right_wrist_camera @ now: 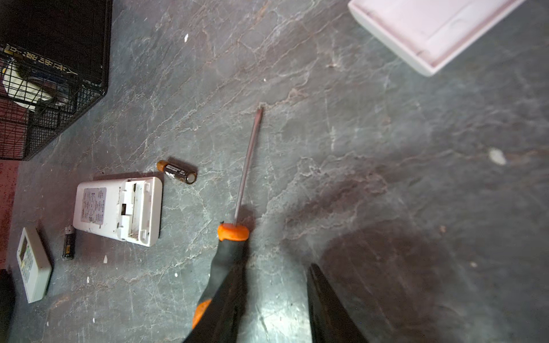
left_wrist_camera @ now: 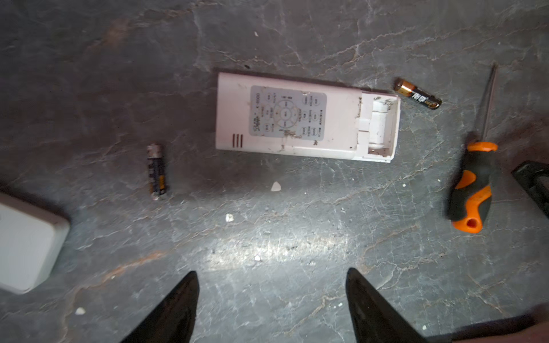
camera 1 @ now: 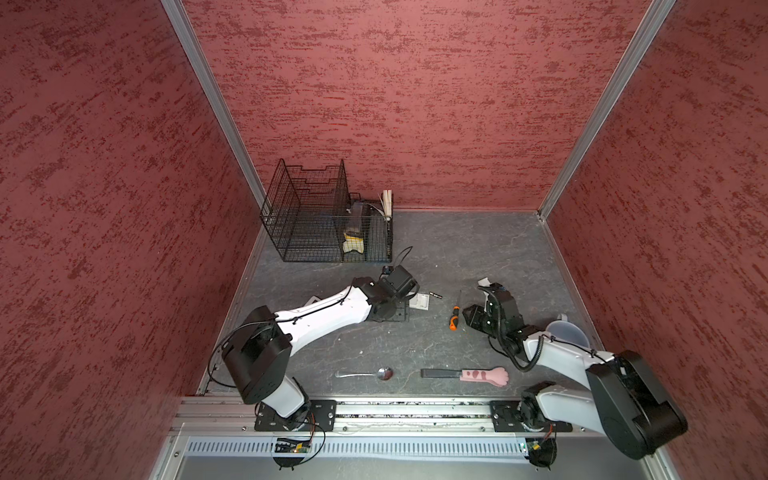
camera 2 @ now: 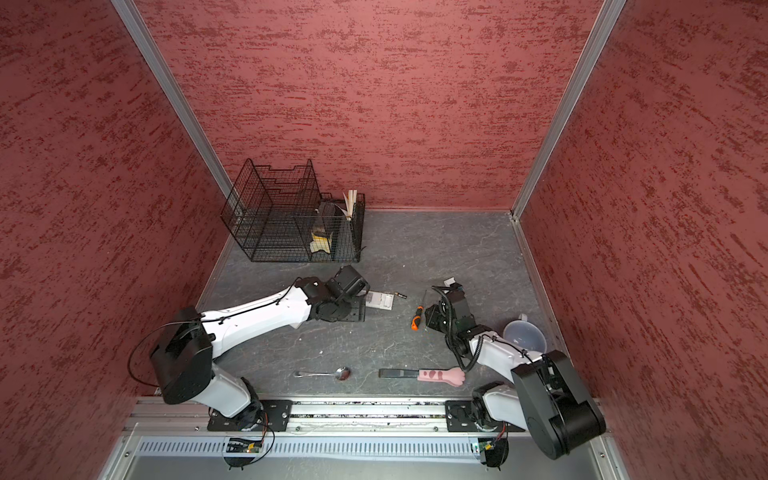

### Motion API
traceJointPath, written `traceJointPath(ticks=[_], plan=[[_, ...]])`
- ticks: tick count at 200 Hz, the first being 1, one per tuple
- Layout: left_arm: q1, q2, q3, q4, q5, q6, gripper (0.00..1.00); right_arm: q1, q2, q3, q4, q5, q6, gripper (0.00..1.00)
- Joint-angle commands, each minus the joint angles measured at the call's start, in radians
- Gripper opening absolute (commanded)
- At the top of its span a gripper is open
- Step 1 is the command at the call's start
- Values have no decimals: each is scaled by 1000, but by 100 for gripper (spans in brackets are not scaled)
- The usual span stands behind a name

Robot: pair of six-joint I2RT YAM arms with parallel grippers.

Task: Unload the batteries from the remote control
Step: 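Release the white remote with the left gripper while the right gripper lifts the screwdriver away, then drop the screwdriver with the right gripper while the left gripper grasps the LCD remote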

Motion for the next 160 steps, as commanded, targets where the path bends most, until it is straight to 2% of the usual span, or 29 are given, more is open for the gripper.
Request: traceJointPath(ticks=[1, 33, 61, 100, 160], plan=[[58, -73, -27, -130, -44, -55, 79, -5, -14, 16, -17, -2, -19, 40], [183, -154, -94, -207, -68, -92, 82, -5, -52, 36, -35, -15, -29, 42], [316, -163, -117, -229, -75, -107, 83, -5, -83, 73, -68, -43, -42, 43], [414, -126, -105, -265, -131, -126, 84, -5, -141, 113, -135, -63, -65, 47], [508, -8, -88, -199, -102, -130, 84, -5, -145, 168, -184, -66, -110, 50]])
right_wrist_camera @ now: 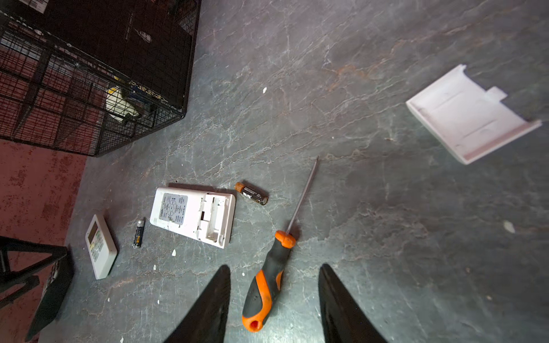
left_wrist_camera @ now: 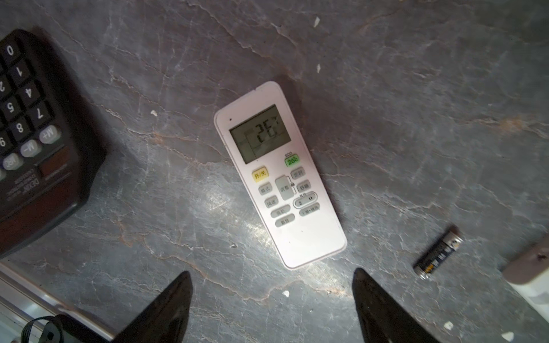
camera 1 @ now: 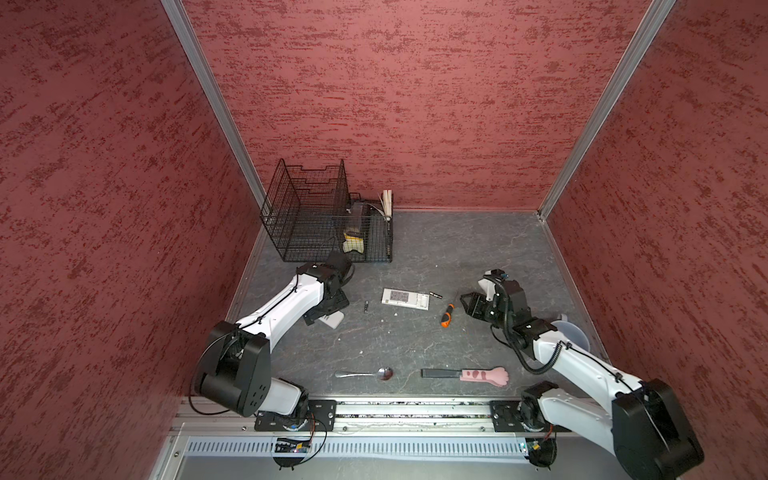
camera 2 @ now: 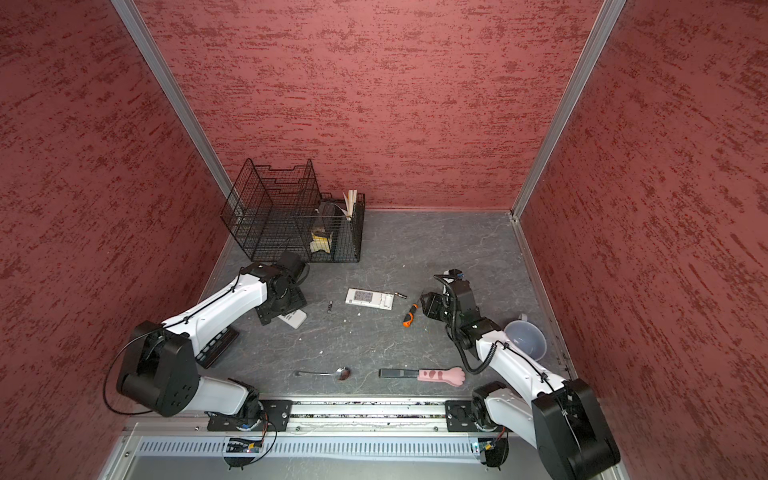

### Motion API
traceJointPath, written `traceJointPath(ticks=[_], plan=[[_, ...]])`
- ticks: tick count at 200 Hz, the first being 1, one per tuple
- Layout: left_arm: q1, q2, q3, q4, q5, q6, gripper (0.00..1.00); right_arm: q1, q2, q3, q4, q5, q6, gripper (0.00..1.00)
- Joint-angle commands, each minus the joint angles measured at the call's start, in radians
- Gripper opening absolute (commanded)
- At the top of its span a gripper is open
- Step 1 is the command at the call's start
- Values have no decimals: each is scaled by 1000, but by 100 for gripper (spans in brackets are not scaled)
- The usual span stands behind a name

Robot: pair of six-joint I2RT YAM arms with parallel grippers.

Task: Unload the batteries from the remote control
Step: 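Drop the screwdriver with the right gripper while the left gripper grasps the LCD remote, then lift the LCD remote with the left gripper toward the right gripper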

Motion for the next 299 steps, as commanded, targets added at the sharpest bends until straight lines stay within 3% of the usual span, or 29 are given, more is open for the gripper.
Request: traceJointPath(ticks=[1, 163, 187, 242, 299], plan=[[19, 52, 25, 29, -10, -14, 84, -5, 8, 46, -32, -17, -34, 50], [101, 184, -117, 326, 77, -35, 81, -4, 32, 65, -13, -55, -25, 51], [103, 195, -128, 346, 72, -39, 73, -4, 29, 63, -12, -54, -20, 51], [106, 155, -157, 383, 91, -31, 40, -5, 20, 90, -34, -67, -26, 48], [55, 48, -216, 431, 177, -45, 33, -2, 21, 119, -44, -172, -48, 47]])
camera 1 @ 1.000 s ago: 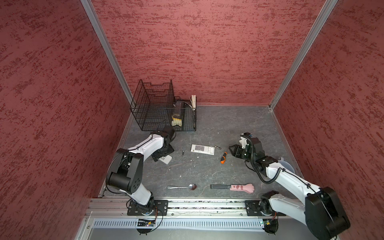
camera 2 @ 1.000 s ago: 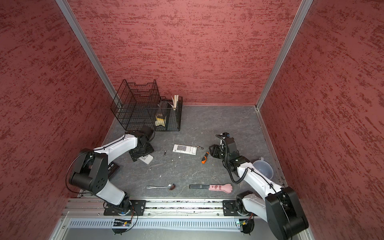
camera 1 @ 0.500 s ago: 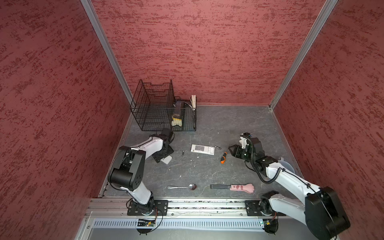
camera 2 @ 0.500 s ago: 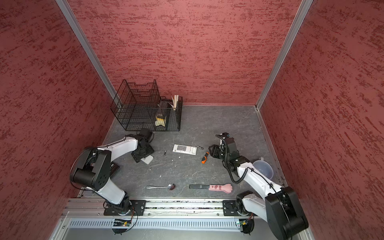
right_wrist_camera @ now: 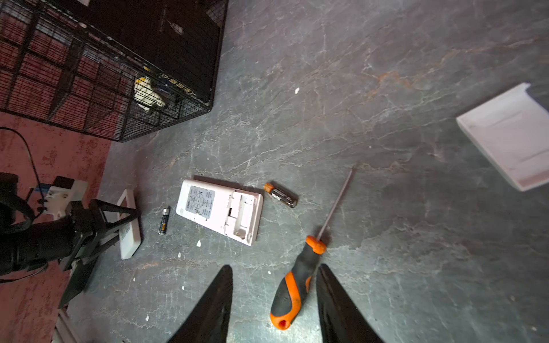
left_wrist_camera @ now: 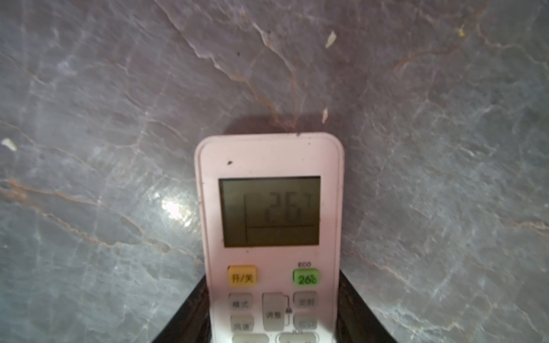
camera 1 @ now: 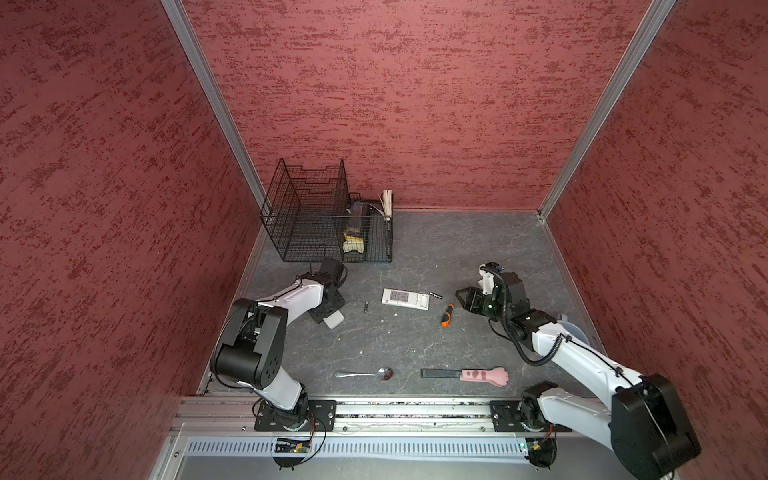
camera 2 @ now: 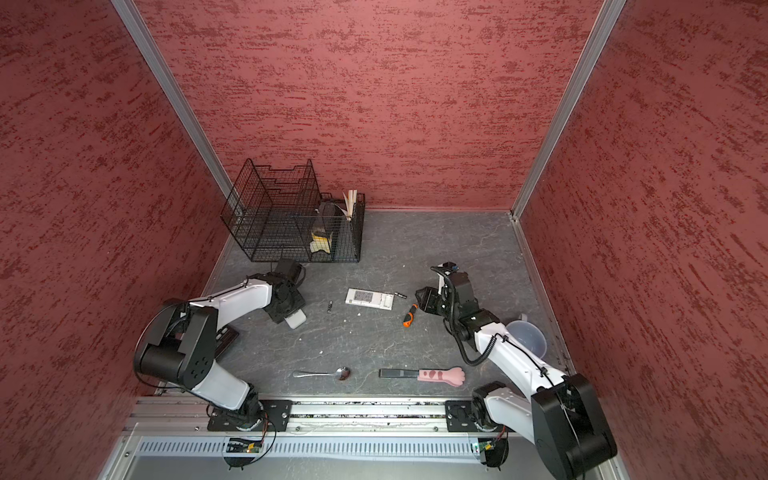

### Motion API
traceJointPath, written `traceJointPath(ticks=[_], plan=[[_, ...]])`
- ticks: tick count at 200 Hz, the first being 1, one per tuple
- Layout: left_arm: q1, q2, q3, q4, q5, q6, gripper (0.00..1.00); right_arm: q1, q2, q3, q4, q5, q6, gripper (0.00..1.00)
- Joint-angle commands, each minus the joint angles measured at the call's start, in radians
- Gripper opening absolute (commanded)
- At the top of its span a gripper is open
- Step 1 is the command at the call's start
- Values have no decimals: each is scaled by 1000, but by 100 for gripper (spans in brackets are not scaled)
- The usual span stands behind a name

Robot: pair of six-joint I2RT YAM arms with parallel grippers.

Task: Unload the batteries from the remote control
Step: 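Lift the LCD remote with the left gripper toward the right gripper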

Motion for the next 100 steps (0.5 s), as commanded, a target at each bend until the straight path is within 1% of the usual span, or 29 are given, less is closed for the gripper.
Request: traceJointPath(ticks=[1, 29, 57, 78, 100], plan=[[-36, -47, -36, 15, 78, -15, 33, -1, -12, 32, -7, -75, -20, 46], [-119, -120, -56, 36, 109, -49, 32, 14, -9, 34, -8, -118, -35, 45], [-207, -179, -53, 82, 141, -85, 32, 61, -29, 15, 22, -114, -14, 44], [-265, -201, -38, 138, 160, -110, 31, 120, -44, 10, 35, -79, 2, 44], [-318, -192, 3, 176, 166, -116, 31, 202, -37, 20, 43, -32, 10, 44]])
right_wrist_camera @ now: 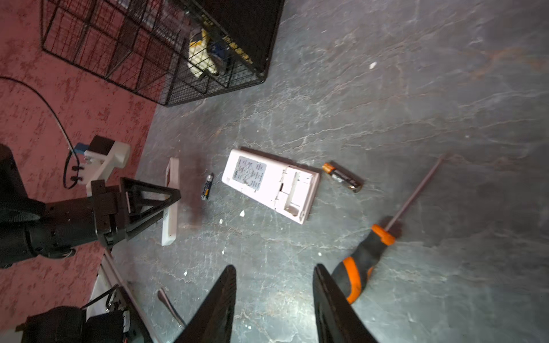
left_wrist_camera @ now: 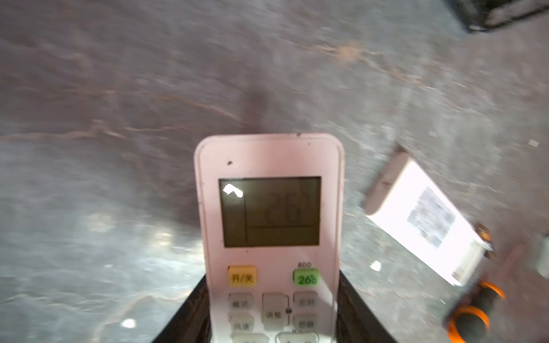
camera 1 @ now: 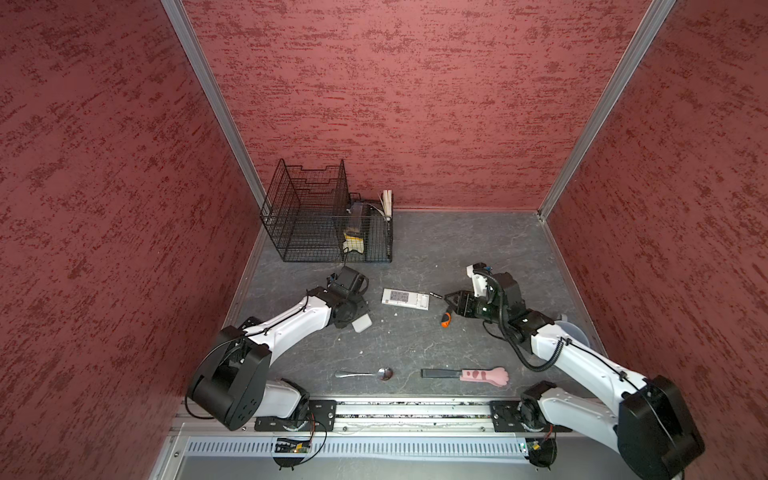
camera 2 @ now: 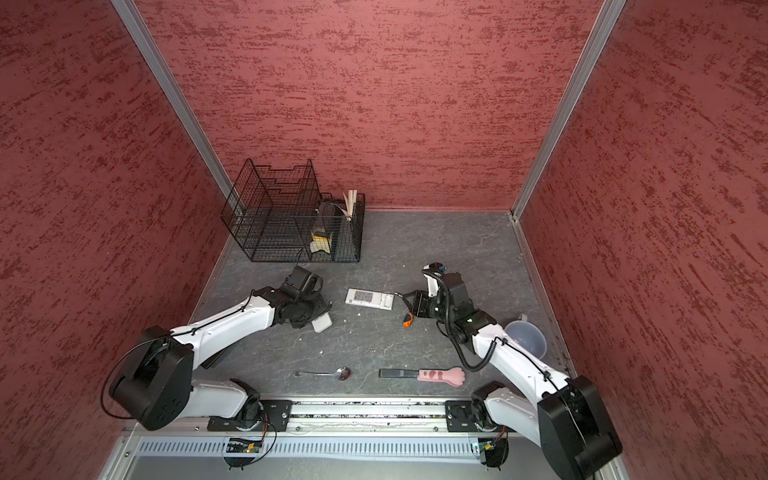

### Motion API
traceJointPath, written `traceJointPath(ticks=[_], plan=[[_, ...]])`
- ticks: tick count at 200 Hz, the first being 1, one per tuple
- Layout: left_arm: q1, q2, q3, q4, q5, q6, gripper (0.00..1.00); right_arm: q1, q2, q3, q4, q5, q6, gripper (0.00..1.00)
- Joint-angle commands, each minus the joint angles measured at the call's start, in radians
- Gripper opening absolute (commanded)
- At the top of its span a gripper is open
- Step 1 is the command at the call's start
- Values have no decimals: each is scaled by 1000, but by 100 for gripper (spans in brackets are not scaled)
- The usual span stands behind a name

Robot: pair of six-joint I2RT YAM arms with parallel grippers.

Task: Unload the batteries from the remote control
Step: 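Lift the LCD remote with the left gripper toward the right gripper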

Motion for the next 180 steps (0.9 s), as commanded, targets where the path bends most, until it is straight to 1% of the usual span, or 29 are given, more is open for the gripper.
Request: traceJointPath(ticks=[1, 38, 70, 112, 180], plan=[[-46, -3, 54, 88, 22, -28, 30, 73, -8, 13, 35, 46, 13, 44], [-124, 56, 153, 131, 12, -11, 30, 194, 46, 23, 114, 64, 63, 44], [-163, 120, 193, 193, 32, -17, 29, 263, 95, 48, 165, 91, 90, 45], [-202, 150, 227, 226, 51, -22, 29, 279, 128, 65, 206, 123, 107, 46], [-216, 127, 240, 232, 63, -18, 29, 280, 186, 95, 242, 151, 106, 45]])
